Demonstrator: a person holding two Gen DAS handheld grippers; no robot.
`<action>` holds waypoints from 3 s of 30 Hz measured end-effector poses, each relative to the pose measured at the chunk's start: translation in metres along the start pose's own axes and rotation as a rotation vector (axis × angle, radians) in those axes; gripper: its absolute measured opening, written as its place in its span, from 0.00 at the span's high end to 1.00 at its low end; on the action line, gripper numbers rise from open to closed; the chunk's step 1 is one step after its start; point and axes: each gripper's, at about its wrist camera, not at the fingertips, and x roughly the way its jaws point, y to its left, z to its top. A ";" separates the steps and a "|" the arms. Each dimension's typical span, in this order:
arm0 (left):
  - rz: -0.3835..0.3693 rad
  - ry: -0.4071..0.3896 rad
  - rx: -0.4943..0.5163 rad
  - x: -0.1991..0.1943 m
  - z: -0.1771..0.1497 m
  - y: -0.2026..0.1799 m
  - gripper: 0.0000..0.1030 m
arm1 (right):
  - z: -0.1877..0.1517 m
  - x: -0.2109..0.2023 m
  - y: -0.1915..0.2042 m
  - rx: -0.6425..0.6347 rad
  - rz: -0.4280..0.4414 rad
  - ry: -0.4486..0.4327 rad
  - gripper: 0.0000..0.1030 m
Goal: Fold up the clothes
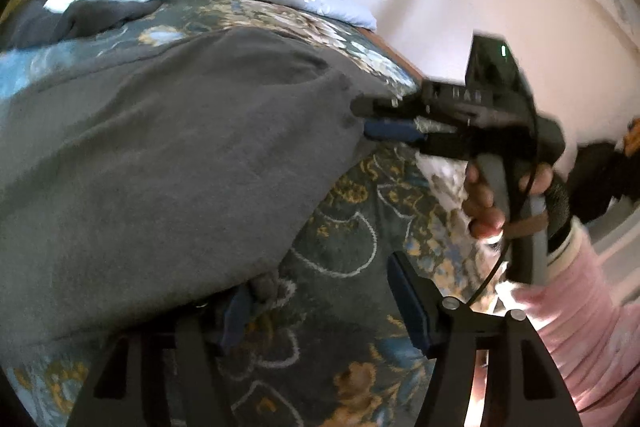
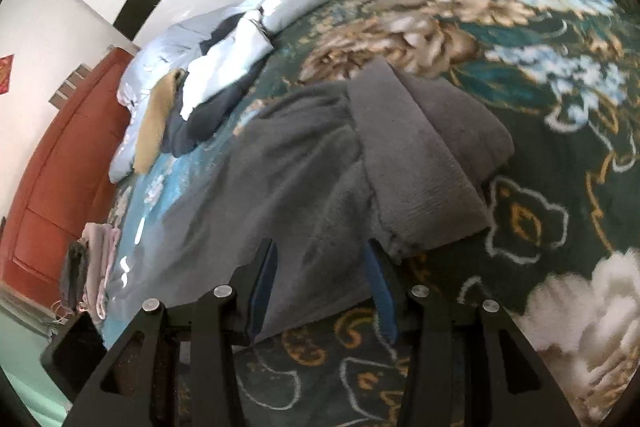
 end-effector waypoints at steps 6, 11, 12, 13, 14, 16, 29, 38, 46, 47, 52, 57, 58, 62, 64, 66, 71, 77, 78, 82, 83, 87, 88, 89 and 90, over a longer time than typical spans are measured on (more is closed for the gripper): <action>-0.070 -0.036 -0.146 -0.029 -0.006 0.023 0.35 | -0.005 -0.005 -0.007 0.031 0.010 -0.011 0.55; -0.061 -0.145 -0.238 -0.078 -0.019 0.048 0.34 | -0.008 -0.011 -0.006 0.067 -0.006 -0.036 0.55; -0.057 -0.170 -0.260 -0.089 -0.022 0.054 0.34 | -0.008 -0.012 -0.005 0.071 -0.014 -0.039 0.55; -0.046 -0.205 -0.291 -0.103 -0.026 0.064 0.34 | -0.008 -0.013 -0.004 0.075 -0.022 -0.043 0.55; -0.035 -0.240 -0.317 -0.116 -0.029 0.073 0.34 | -0.008 -0.013 -0.003 0.080 -0.027 -0.044 0.55; 0.012 -0.339 -0.374 -0.151 -0.039 0.091 0.34 | -0.007 -0.015 -0.002 0.096 -0.038 -0.050 0.55; 0.413 -0.808 -0.941 -0.323 -0.147 0.245 0.33 | -0.008 -0.016 0.071 -0.016 -0.017 -0.117 0.53; 0.519 -0.719 -1.017 -0.342 -0.137 0.319 0.32 | -0.026 0.041 0.147 -0.133 0.063 0.010 0.47; 0.467 -0.761 -1.018 -0.336 -0.147 0.333 0.30 | -0.045 0.079 0.200 -0.235 0.117 0.079 0.30; 0.467 -0.769 -1.015 -0.336 -0.148 0.333 0.30 | -0.049 0.084 0.205 -0.238 0.139 0.092 0.27; 0.464 -0.804 -1.000 -0.336 -0.149 0.333 0.29 | -0.068 0.112 0.236 -0.248 0.271 0.164 0.26; 0.456 -0.831 -1.003 -0.337 -0.151 0.334 0.30 | -0.103 0.139 0.280 -0.367 0.363 0.295 0.13; 0.456 -0.835 -1.003 -0.337 -0.151 0.334 0.31 | -0.109 0.142 0.286 -0.397 0.357 0.314 0.13; 0.480 -0.835 -0.976 -0.335 -0.148 0.333 0.35 | -0.123 0.149 0.290 -0.437 0.332 0.358 0.13; 0.494 -0.833 -0.963 -0.333 -0.148 0.333 0.46 | -0.122 0.149 0.284 -0.408 0.342 0.364 0.13; 0.500 -0.834 -0.954 -0.332 -0.148 0.333 0.56 | -0.121 0.148 0.278 -0.383 0.360 0.371 0.13; 0.502 -0.845 -0.943 -0.332 -0.153 0.334 0.67 | -0.120 0.146 0.261 -0.315 0.399 0.373 0.13; 0.701 -0.781 -0.814 -0.328 -0.119 0.295 0.74 | -0.107 0.130 0.246 -0.297 0.431 0.313 0.13; 0.721 -0.780 -0.777 -0.328 -0.111 0.284 0.75 | -0.104 0.128 0.240 -0.283 0.428 0.298 0.13; 0.751 -0.772 -0.595 -0.324 -0.068 0.230 0.76 | -0.088 0.121 0.212 -0.193 0.450 0.234 0.13; 0.747 -0.772 -0.550 -0.321 -0.058 0.217 0.76 | -0.085 0.120 0.207 -0.182 0.450 0.220 0.13; 0.632 -0.753 -0.407 -0.295 -0.019 0.164 0.76 | -0.073 0.109 0.188 -0.144 0.459 0.162 0.13; 0.607 -0.730 -0.374 -0.282 -0.010 0.154 0.76 | -0.071 0.106 0.184 -0.135 0.462 0.150 0.13; 0.582 -0.706 -0.341 -0.270 -0.001 0.143 0.76 | -0.068 0.104 0.180 -0.127 0.464 0.138 0.13; 0.561 -0.676 -0.309 -0.255 0.007 0.135 0.77 | -0.066 0.101 0.175 -0.118 0.462 0.125 0.13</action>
